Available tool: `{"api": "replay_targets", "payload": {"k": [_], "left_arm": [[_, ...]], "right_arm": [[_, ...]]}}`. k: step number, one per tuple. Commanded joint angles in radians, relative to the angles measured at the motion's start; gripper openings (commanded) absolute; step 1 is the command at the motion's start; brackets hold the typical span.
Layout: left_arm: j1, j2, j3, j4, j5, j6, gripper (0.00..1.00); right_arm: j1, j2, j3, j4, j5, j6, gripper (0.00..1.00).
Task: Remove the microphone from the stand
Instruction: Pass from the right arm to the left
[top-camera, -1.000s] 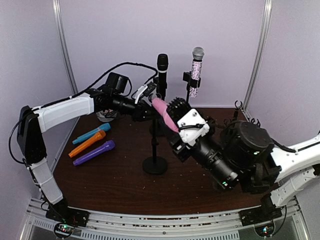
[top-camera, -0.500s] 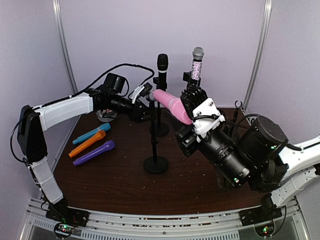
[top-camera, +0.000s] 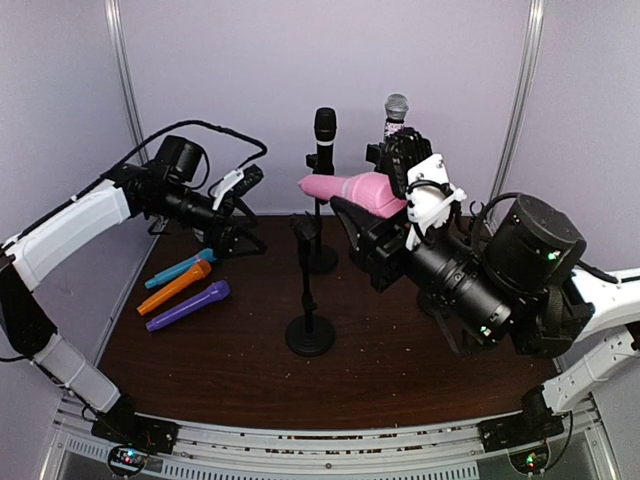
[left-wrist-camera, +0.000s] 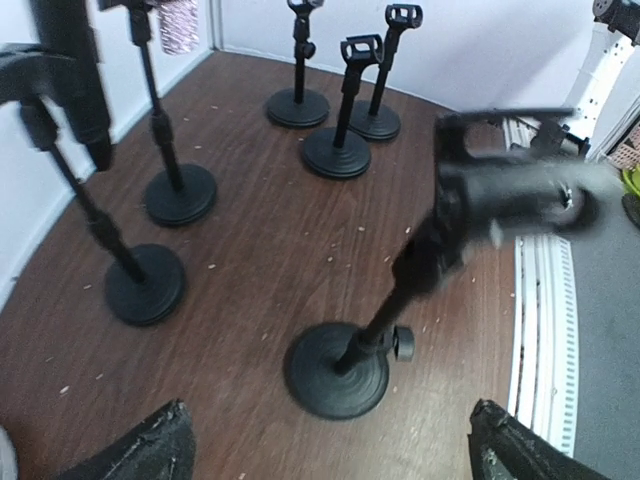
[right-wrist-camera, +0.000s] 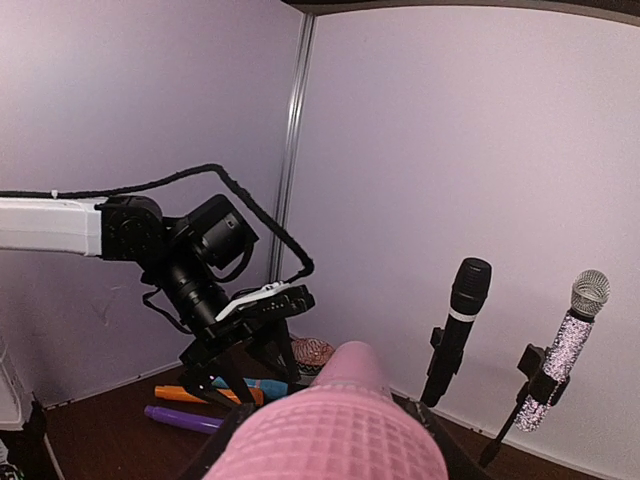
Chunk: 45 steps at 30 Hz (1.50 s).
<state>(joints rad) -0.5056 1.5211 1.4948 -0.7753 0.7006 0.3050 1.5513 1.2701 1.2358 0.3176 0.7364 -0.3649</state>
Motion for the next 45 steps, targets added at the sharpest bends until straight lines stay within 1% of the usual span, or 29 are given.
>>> {"api": "replay_targets", "payload": {"k": [1,4,7,10,13,16,18,20,22,24,26,30,35,37,39,41,42,44,45], "left_arm": [[0.053,-0.108,-0.043,-0.135,0.012,0.159,0.98],[0.054,-0.152,-0.041,-0.218,0.002,0.236,0.98],[0.055,-0.201,-0.010,-0.268,-0.027,0.286,0.98],[0.055,-0.261,0.011,-0.307,-0.040,0.346,0.98],[0.053,-0.316,-0.001,-0.326,-0.066,0.390,0.97],[0.054,-0.334,-0.003,-0.334,-0.132,0.392,0.95],[0.054,-0.353,-0.007,-0.334,-0.145,0.407,0.94],[0.054,-0.359,0.003,-0.338,-0.136,0.405,0.92],[0.053,-0.354,0.019,-0.347,-0.118,0.395,0.88],[0.054,-0.342,0.031,-0.356,-0.090,0.383,0.82],[0.052,-0.330,0.041,-0.382,-0.043,0.387,0.78],[0.049,-0.311,0.054,-0.449,0.042,0.422,0.73],[0.048,-0.307,0.042,-0.456,0.045,0.436,0.72],[0.047,-0.299,0.043,-0.456,0.045,0.435,0.69],[0.047,-0.290,0.046,-0.456,0.042,0.433,0.64],[0.048,-0.284,0.043,-0.456,0.040,0.435,0.54],[0.048,-0.283,0.037,-0.453,0.040,0.435,0.48],[0.048,-0.285,0.025,-0.442,0.029,0.431,0.32],[0.047,-0.287,0.018,-0.434,0.021,0.430,0.22]], "right_arm": [[-0.026,0.031,0.083,-0.094,-0.066,0.140,0.00],[-0.060,0.081,0.158,-0.165,-0.149,0.232,0.00],[-0.099,0.167,0.298,-0.308,-0.205,0.314,0.00],[-0.115,0.248,0.407,-0.415,-0.248,0.375,0.00],[-0.120,0.301,0.460,-0.456,-0.283,0.413,0.00],[-0.128,0.335,0.495,-0.484,-0.336,0.463,0.00],[-0.145,0.354,0.509,-0.500,-0.392,0.510,0.00],[-0.172,0.381,0.532,-0.523,-0.483,0.572,0.00],[-0.198,0.405,0.539,-0.521,-0.555,0.632,0.00],[-0.218,0.420,0.528,-0.484,-0.617,0.674,0.00],[-0.234,0.434,0.527,-0.453,-0.657,0.702,0.00],[-0.252,0.474,0.560,-0.442,-0.689,0.720,0.00],[-0.276,0.508,0.578,-0.402,-0.749,0.761,0.00],[-0.282,0.522,0.592,-0.397,-0.772,0.771,0.00],[-0.284,0.531,0.601,-0.396,-0.782,0.775,0.00],[-0.287,0.532,0.598,-0.389,-0.787,0.780,0.00],[-0.289,0.531,0.594,-0.382,-0.790,0.784,0.00],[-0.292,0.527,0.590,-0.378,-0.795,0.787,0.00],[-0.293,0.524,0.588,-0.381,-0.795,0.785,0.05]]}}
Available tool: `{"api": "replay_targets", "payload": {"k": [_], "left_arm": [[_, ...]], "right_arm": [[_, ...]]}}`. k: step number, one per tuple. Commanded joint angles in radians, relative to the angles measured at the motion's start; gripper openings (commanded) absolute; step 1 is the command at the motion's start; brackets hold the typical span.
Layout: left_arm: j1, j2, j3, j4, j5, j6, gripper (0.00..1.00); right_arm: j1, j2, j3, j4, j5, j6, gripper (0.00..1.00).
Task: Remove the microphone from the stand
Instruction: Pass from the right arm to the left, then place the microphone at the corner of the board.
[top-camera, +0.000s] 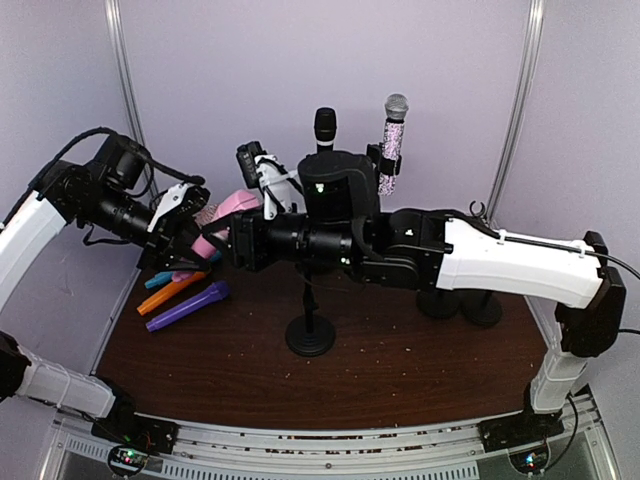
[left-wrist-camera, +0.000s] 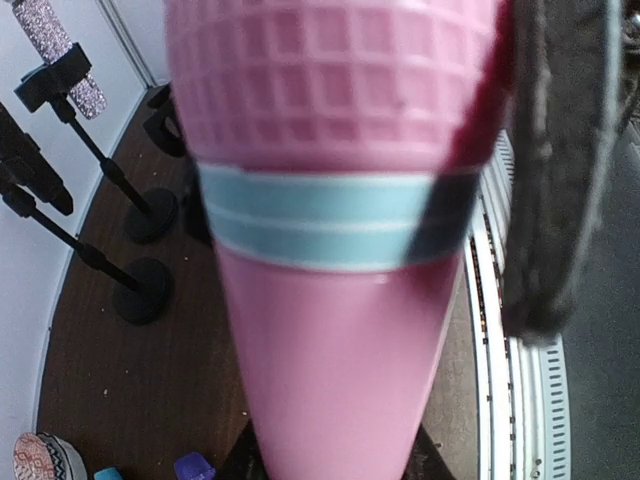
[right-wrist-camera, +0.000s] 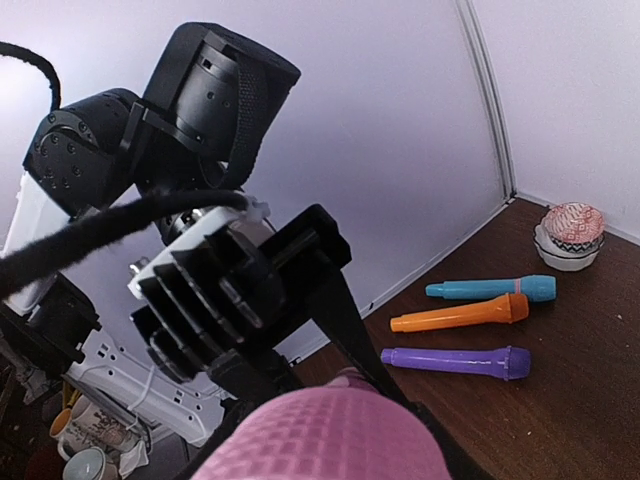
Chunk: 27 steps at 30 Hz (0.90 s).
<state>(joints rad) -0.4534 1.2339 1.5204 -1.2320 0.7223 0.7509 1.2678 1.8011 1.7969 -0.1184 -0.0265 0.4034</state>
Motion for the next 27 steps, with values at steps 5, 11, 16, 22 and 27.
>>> {"api": "replay_targets", "payload": {"k": [5,11,16,22,27], "left_arm": [[0.005,-0.023,-0.062,0.058,-0.068,-0.037,0.00],[0.110,-0.060,-0.183,0.111,-0.135,-0.027,0.00],[0.221,-0.041,-0.320,0.158,-0.239,0.006,0.00],[0.234,0.006,-0.521,0.333,-0.393,-0.014,0.00],[0.234,0.117,-0.619,0.485,-0.582,-0.036,0.00]], "right_arm": [[-0.012,-0.063,-0.043,0.066,0.024,-0.019,0.52],[-0.005,-0.219,-0.166,0.065,0.110,-0.064,0.71],[0.014,-0.374,-0.275,0.046,0.224,-0.103,1.00],[0.009,-0.572,-0.396,0.026,0.436,-0.028,1.00],[-0.046,-0.720,-0.632,0.061,0.364,0.024,1.00]]}}
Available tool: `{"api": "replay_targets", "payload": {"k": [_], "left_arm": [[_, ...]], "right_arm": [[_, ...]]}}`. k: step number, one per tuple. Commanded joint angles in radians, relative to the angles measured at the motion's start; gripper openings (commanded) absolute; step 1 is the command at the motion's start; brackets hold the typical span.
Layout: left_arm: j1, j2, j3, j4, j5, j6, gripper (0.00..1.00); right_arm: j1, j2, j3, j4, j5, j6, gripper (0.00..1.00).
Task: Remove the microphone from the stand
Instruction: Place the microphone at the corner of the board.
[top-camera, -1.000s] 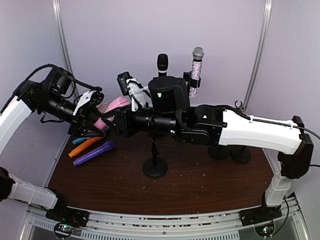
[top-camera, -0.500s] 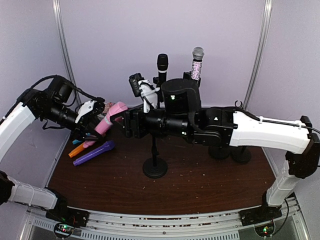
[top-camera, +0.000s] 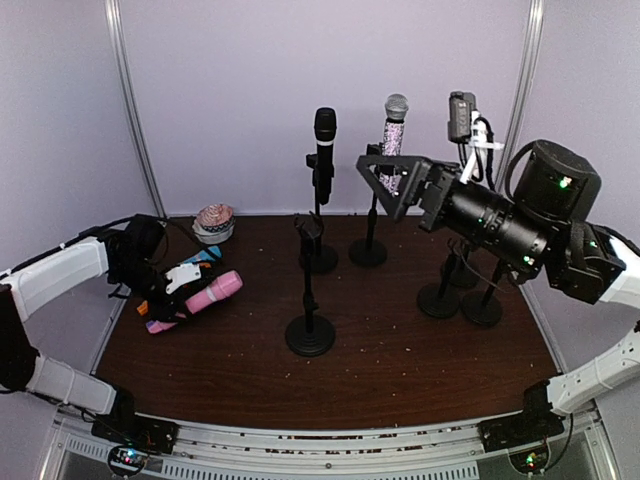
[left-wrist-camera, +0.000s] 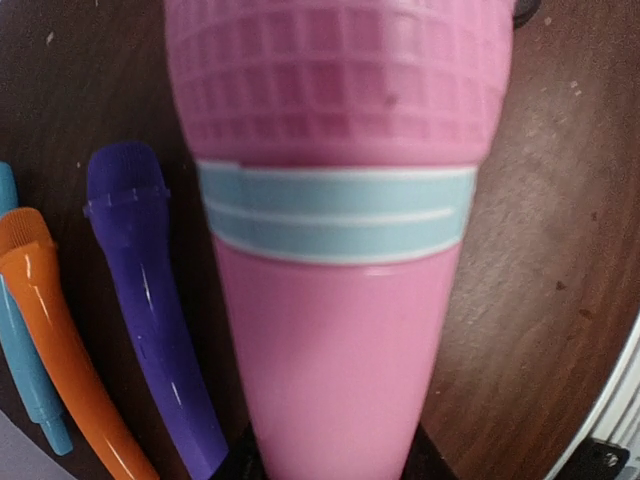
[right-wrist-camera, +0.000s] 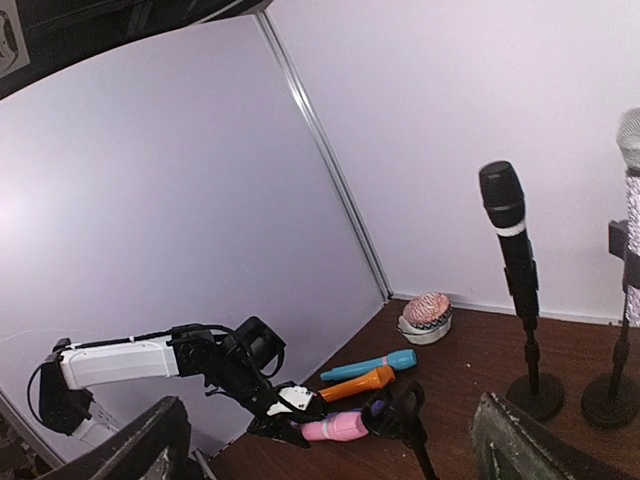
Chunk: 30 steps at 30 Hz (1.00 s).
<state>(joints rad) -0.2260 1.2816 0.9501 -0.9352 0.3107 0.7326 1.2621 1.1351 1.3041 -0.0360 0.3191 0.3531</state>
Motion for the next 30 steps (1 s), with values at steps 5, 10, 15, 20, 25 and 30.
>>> {"api": "replay_targets", "payload": {"k": [5,10,15,20,25,30], "left_arm": [[0.007,0.230,-0.054,0.253,-0.269,-0.038,0.00],[0.007,0.301,-0.047,0.305,-0.309,-0.085,0.04],[0.007,0.309,-0.046,0.320,-0.331,-0.107,0.22],[0.006,0.295,-0.068,0.332,-0.333,-0.110,0.43],[0.005,0.272,-0.053,0.297,-0.314,-0.126,0.51],[0.005,0.235,-0.005,0.221,-0.256,-0.153,0.52]], "right_arm": [[-0.109,-0.058,-0.270,-0.166,-0.019,0.294,0.93],[-0.143,-0.004,-0.400,-0.095,-0.140,0.428,0.87],[-0.209,0.144,-0.431,-0.001,-0.358,0.527,0.83],[-0.260,0.298,-0.456,0.220,-0.589,0.624,0.76],[-0.273,0.410,-0.456,0.379,-0.702,0.699,0.73],[-0.285,0.502,-0.436,0.480,-0.763,0.747,0.71]]}}
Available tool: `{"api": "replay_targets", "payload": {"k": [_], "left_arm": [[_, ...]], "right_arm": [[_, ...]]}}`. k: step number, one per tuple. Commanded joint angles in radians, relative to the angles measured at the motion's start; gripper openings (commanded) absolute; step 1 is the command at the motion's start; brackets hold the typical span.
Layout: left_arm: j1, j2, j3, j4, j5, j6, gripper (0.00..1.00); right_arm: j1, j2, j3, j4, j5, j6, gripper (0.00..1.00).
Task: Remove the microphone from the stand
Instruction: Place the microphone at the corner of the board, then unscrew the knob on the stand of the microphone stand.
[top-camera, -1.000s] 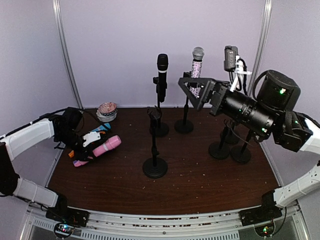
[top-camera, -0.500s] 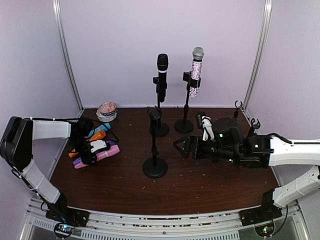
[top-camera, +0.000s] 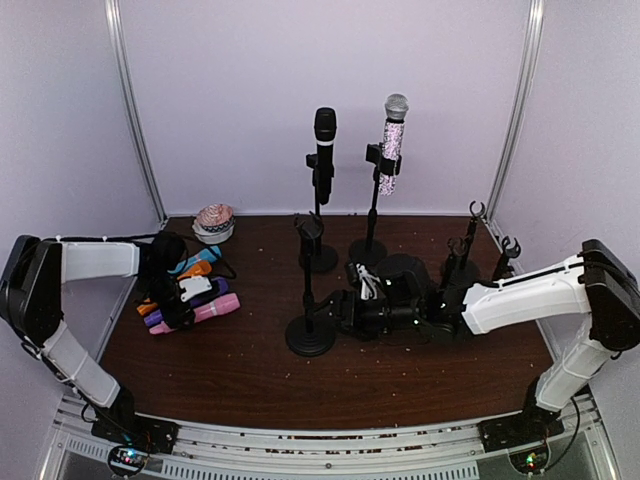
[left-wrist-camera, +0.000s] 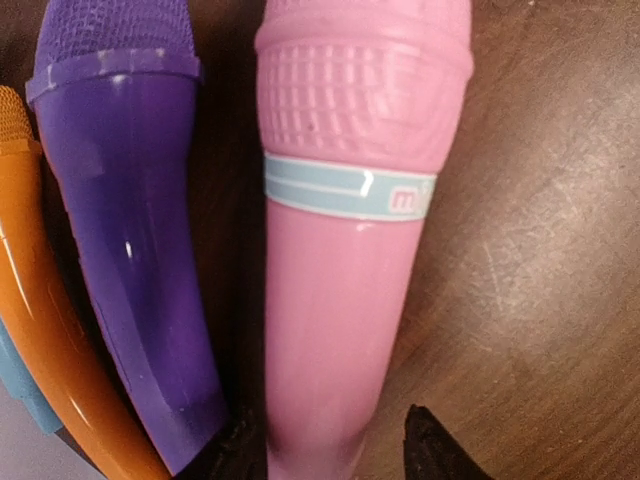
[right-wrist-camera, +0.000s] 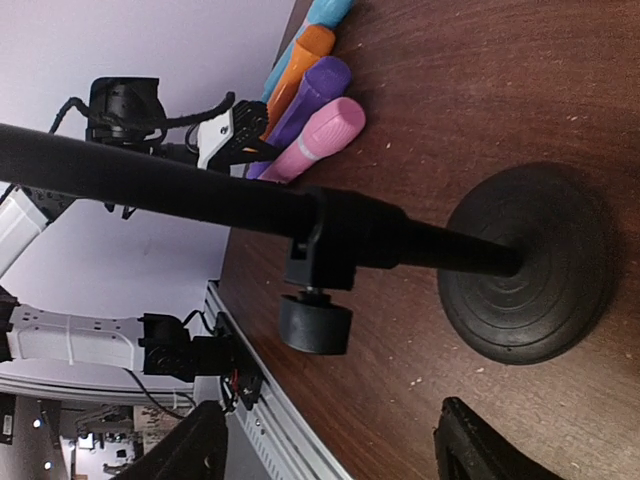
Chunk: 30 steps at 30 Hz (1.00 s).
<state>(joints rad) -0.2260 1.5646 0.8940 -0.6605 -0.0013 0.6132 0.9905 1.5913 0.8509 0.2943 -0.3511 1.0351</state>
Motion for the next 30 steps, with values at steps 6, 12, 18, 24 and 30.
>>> {"api": "replay_targets", "payload": {"k": [6,12,18,24,30], "left_arm": [[0.005,-0.120,0.112,-0.167,0.142,-0.052,0.54],[0.007,-0.184,0.202,-0.281,0.156,-0.097,0.60],[0.015,-0.258,0.239,-0.364,0.120,-0.113,0.97],[0.052,-0.328,0.263,-0.442,0.121,-0.084,0.98],[0.061,-0.340,0.302,-0.504,0.137,-0.064,0.98]], "right_arm": [[-0.048,0.140,0.029,0.308,-0.140,0.145,0.61],[-0.075,0.218,0.070,0.413,-0.187,0.196,0.51],[-0.083,0.276,0.132,0.417,-0.222,0.194,0.44],[-0.096,0.303,0.148,0.422,-0.215,0.187,0.32],[-0.097,0.293,0.143,0.394,-0.194,0.173,0.14]]}}
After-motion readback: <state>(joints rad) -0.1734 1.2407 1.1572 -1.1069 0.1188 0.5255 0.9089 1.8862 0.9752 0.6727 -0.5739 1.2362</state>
